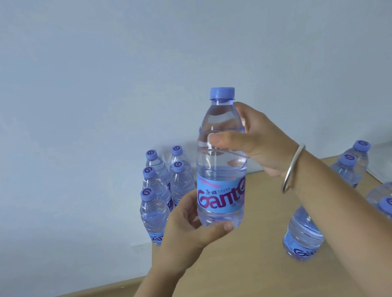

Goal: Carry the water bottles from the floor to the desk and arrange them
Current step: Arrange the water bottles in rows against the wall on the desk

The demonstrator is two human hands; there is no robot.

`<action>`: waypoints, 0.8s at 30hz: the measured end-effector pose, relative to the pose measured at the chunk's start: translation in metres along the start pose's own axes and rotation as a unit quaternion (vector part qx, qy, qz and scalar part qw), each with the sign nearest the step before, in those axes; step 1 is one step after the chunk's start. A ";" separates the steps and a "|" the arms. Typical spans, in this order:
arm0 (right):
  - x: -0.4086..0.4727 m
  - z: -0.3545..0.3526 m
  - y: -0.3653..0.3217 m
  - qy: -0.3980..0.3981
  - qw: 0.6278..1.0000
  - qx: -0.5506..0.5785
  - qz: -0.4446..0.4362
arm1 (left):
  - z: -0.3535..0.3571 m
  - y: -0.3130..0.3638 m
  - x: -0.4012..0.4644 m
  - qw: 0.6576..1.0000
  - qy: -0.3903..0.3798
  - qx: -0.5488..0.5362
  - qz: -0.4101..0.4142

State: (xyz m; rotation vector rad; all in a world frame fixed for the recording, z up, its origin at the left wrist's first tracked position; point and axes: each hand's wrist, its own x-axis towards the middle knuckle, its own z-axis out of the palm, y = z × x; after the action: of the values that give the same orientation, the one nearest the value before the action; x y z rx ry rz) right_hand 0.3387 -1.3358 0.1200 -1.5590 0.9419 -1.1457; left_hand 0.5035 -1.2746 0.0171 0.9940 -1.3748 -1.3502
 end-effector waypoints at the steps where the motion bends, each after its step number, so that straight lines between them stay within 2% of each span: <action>1: 0.000 0.004 0.002 0.023 1.000 -0.015 0.009 | 0.003 -0.001 -0.001 0.999 0.025 0.021 0.007; 5: -0.001 0.019 0.005 0.069 0.995 -0.066 0.013 | 0.009 -0.003 -0.002 0.997 0.064 0.044 0.009; 9: 0.000 0.025 0.002 0.065 0.992 -0.099 0.035 | -0.002 -0.003 -0.004 0.999 0.034 -0.038 -0.010; 15: 0.006 0.016 -0.005 -0.002 0.995 -0.067 0.075 | -0.010 -0.004 -0.009 0.991 -0.046 -0.120 -0.034; 18: 0.007 0.017 0.000 0.012 0.996 -0.059 0.068 | -0.013 -0.007 -0.008 0.990 -0.050 -0.125 -0.042; 24: 0.010 0.020 0.009 -0.018 0.997 -0.002 0.076 | -0.019 -0.019 -0.004 0.994 -0.020 -0.093 -0.044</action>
State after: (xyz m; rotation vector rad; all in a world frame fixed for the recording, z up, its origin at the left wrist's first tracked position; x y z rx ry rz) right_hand 0.3599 -1.3428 0.1117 -1.4801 1.0201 -1.0060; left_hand 0.5214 -1.2765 -0.0029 0.9142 -1.2217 -1.5416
